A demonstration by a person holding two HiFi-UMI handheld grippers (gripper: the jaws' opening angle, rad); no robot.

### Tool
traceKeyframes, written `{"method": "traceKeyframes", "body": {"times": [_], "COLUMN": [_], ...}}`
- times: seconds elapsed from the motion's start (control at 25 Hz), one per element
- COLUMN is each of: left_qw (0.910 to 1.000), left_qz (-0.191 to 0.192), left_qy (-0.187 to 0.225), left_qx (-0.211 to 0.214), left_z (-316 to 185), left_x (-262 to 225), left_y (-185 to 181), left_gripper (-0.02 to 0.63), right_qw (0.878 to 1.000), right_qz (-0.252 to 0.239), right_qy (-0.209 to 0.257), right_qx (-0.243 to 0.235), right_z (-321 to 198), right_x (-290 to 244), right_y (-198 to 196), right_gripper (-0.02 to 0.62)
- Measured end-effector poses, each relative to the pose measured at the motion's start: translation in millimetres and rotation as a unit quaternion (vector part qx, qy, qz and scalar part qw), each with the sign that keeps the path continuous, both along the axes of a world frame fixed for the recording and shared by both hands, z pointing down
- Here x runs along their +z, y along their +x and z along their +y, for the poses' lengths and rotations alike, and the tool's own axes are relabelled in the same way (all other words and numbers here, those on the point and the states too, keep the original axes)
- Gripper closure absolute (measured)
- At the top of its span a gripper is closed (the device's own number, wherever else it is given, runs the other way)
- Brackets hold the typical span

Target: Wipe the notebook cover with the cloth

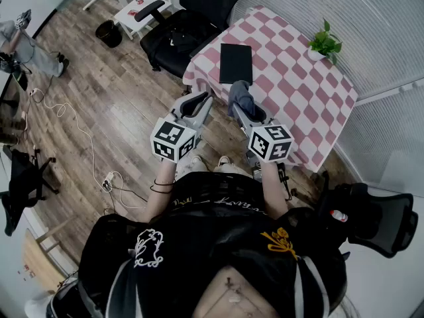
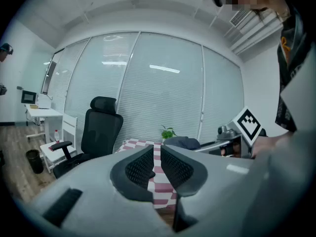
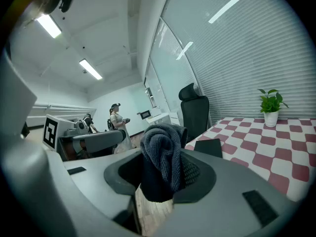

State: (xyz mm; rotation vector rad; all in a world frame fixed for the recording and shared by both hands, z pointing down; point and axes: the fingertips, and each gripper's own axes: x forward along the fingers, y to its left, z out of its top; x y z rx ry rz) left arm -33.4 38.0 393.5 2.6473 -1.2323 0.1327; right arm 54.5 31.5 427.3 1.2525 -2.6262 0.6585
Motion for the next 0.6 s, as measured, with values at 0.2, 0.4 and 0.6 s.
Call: {"method": "traceKeyframes", "body": {"times": [0.2,0.4,0.6], "left_qw": [1.0,1.0,0.9998], "left_qz": [0.0,-0.002,-0.004], "left_qy": [-0.002,-0.006,-0.013], "left_qx": [-0.003,-0.007,-0.013], "left_z": [-1.6,-6.4,-10.3], "left_x": [0.9,3.1,7.6], "left_y": [4.1,9.5,16.8], "left_gripper": [0.568,0.568,0.568], "right_qw": [1.0,1.0,1.0], "right_qz": [-0.003,-0.017,-0.013], "right_qy": [0.0,-0.001,-0.004], "right_qx": [0.003,0.004,-0.008], "right_z": [-4.0,-11.5,-14.6], "right_x": [0.0,-1.6,2.1], "right_y": [7.2,14.4,20.4], "right_gripper": [0.462,0.462,0.462]}}
